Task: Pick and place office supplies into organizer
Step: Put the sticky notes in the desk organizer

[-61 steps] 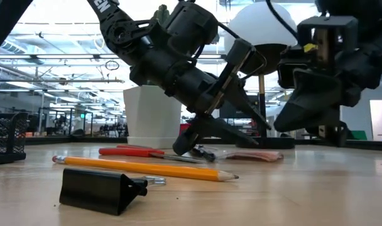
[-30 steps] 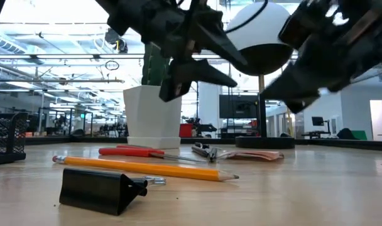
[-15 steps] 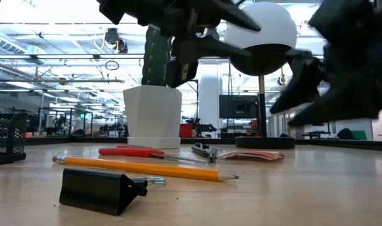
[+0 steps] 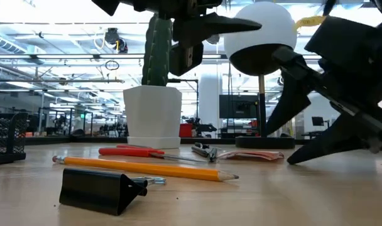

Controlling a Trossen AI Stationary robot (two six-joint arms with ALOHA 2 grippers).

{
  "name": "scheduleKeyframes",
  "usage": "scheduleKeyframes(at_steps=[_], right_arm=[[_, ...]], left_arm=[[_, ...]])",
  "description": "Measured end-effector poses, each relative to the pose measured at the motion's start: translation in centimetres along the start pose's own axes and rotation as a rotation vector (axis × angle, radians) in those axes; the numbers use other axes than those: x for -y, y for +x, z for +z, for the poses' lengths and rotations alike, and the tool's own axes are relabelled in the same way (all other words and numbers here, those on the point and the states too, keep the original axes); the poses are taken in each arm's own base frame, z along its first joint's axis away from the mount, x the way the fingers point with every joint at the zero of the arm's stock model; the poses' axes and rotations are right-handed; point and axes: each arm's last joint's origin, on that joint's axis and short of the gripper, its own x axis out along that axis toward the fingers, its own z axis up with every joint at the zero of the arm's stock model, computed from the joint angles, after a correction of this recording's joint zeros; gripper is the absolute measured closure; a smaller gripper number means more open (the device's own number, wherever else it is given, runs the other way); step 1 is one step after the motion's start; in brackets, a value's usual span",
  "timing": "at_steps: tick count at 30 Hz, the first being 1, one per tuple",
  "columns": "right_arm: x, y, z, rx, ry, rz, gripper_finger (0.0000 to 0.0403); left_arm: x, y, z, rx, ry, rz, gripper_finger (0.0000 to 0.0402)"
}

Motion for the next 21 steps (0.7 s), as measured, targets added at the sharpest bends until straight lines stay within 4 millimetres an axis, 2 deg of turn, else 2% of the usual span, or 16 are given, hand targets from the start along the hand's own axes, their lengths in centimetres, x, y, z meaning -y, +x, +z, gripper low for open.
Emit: scheduleKeyframes(at_steps=[3,9,12,15,19,21], right_arm=[[0.4,0.5,0.0,-0.065,-0.050,-0.001,0.0190],[0.9,2.0,-1.3,-0.170,-0.122,0.023,0.0191],[1.0,2.5,-1.6,-0.192,-0.105,0.033,0.0209],[1.1,2.6,-2.0,-0.223,-0.048,0.040,0.0262],[1.1,2.5,-2.5,-0.267,0.033,0.038,0.0375],[1.1,2.5,-2.7,-0.286,0.073,0.011,0.0391]], left_arm=[[0.5,0.1,-0.3,-0.002,0.007,-0.014,0.0270],[1.8,0.2,-0.9,0.018,0.030,-0.076,0.0270],[2.3,0.2,-1.2,0.020,0.038,-0.097,0.0270],[2.9,0.2,-1.4,0.028,0.045,-0.122,0.0270],[3.3,0.3,-1.7,0.035,0.051,-0.128,0.0270],[3.4,0.3,-1.8,0.034,0.052,-0.128,0.0270]])
